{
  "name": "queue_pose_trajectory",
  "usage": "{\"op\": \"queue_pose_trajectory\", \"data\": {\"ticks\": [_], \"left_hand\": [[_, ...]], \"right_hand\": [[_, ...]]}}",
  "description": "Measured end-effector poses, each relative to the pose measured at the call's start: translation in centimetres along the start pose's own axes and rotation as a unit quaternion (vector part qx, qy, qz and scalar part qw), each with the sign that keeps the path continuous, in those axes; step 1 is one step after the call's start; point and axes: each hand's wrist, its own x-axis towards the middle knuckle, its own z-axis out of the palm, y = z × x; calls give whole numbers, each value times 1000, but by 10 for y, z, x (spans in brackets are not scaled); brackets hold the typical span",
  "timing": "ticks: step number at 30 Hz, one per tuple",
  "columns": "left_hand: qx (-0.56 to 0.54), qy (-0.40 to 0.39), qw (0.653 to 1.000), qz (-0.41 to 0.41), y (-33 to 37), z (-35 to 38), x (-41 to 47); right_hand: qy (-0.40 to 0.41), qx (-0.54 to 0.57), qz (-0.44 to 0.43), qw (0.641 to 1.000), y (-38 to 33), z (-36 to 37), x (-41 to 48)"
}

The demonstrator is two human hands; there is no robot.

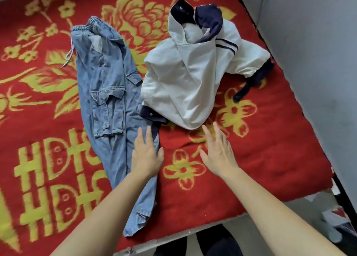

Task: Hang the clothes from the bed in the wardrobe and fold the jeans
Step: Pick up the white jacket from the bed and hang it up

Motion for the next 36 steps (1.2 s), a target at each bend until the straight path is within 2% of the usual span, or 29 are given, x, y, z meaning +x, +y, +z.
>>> {"op": "queue_pose_trajectory", "data": {"ticks": [2, 6, 9, 11, 13, 16, 18, 20, 23, 25, 26, 27, 29, 31, 32, 34, 36], "left_hand": [[0, 19, 1000, 21, -3, 9, 39], [-10, 124, 991, 48, 5, 9, 122], [-80, 108, 991, 7, 16, 4, 178], [-45, 84, 995, -6, 19, -1, 198], [38, 83, 994, 59, 18, -1, 197], [36, 89, 988, 123, -3, 17, 154], [20, 55, 993, 103, -31, 33, 109], [52, -10, 996, 73, -65, 50, 69], [108, -119, 986, 52, -105, 71, 29], [98, -140, 985, 30, -116, 79, 19], [83, -140, 986, 17, -118, 80, 20], [71, -141, 987, 8, -120, 81, 21], [61, -146, 987, 0, -122, 84, 27], [45, -149, 988, -8, -125, 86, 30], [35, -146, 989, -12, -127, 87, 30], [16, -138, 990, -12, -131, 87, 26], [-14, -137, 990, -10, -135, 86, 22]], "right_hand": [[10, 3, -21, 1000, 0, 16, 29], [49, -26, -34, 998, -8, 31, 84], [93, 15, 7, 996, -21, 31, 120], [109, 102, 49, 988, -26, 32, 136], [97, 138, 68, 983, -28, 37, 138], [85, 138, 70, 984, -29, 53, 109], [13, 147, 97, 984, -24, 65, 79], [-107, 120, 128, 979, -15, 77, 50], [-277, 72, 150, 946, -14, 85, 15], [-329, 58, 156, 930, -18, 87, 4], [-318, 60, 160, 933, -21, 86, 2], [-273, 75, 168, 944, -24, 83, 3], [-86, 165, 217, 958, -33, 72, 12], [136, 282, 281, 907, -43, 55, 31], [216, 308, 289, 880, -47, 44, 43], [302, 320, 278, 854, -47, 20, 73], [306, 318, 255, 860, -41, -1, 104]]}}
